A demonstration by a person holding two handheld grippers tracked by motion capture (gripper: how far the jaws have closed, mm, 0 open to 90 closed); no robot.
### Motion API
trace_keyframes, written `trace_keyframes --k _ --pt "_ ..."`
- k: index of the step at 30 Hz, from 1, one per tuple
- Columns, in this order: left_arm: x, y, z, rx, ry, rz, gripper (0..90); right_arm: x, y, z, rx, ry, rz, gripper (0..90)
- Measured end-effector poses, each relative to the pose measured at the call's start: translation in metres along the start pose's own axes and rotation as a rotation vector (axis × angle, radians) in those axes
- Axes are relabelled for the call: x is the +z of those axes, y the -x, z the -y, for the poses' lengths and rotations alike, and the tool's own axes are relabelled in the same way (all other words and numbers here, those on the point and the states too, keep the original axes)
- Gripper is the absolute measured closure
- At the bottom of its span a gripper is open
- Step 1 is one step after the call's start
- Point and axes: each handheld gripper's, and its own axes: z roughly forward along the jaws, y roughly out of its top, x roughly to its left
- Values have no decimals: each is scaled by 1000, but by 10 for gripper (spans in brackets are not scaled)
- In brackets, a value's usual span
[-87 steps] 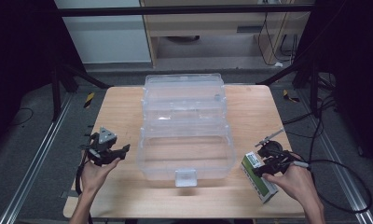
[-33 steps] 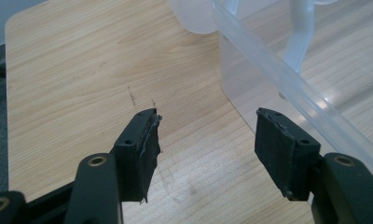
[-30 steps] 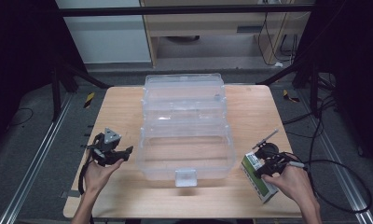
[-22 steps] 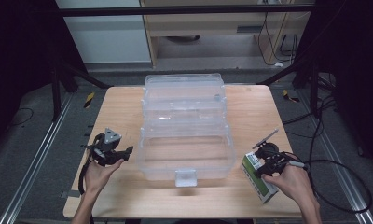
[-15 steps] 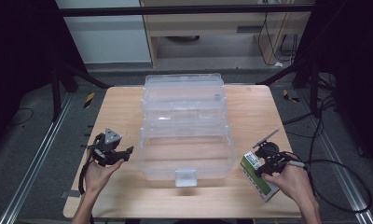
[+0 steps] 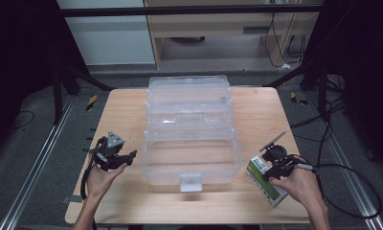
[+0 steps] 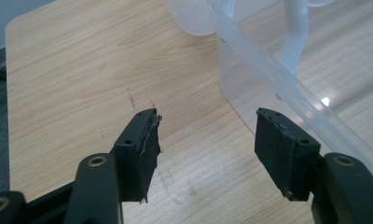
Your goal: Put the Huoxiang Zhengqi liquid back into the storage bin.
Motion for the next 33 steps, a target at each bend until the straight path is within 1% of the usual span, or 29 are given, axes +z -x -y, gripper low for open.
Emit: trace_keyframes --k 3,8,10,13,14,15,20,21,23,25,31,33 --pt "0 0 0 1 -1 1 392 -2 1 0 -1 2 5 641" --pt "-1 0 0 0 2 0 392 -11 4 1 5 40 7 642" --pt "-1 -1 0 -1 3 -1 392 -14 5 1 5 42 5 642" --pt "-2 -1 0 0 3 0 392 -18 6 0 0 50 3 642" --pt "-2 -1 0 -1 4 0 393 -19 6 -1 6 47 3 642" --pt "-2 -1 0 -2 5 0 392 -20 6 -1 0 52 3 642" --pt "-2 -1 0 -1 3 0 392 -30 7 -4 6 78 -6 643" --pt "-2 -1 0 0 3 0 392 -32 8 -5 -1 85 -4 643" --pt "-2 -1 0 -1 4 1 392 -37 9 -7 11 87 0 643" --pt "-1 -1 0 -1 4 1 392 -41 10 -9 1 98 3 642" --pt "-1 -1 0 -1 2 1 392 -53 12 -14 -1 117 8 642" --pt "-2 -1 0 -1 2 0 392 -57 13 -16 -11 125 9 642"
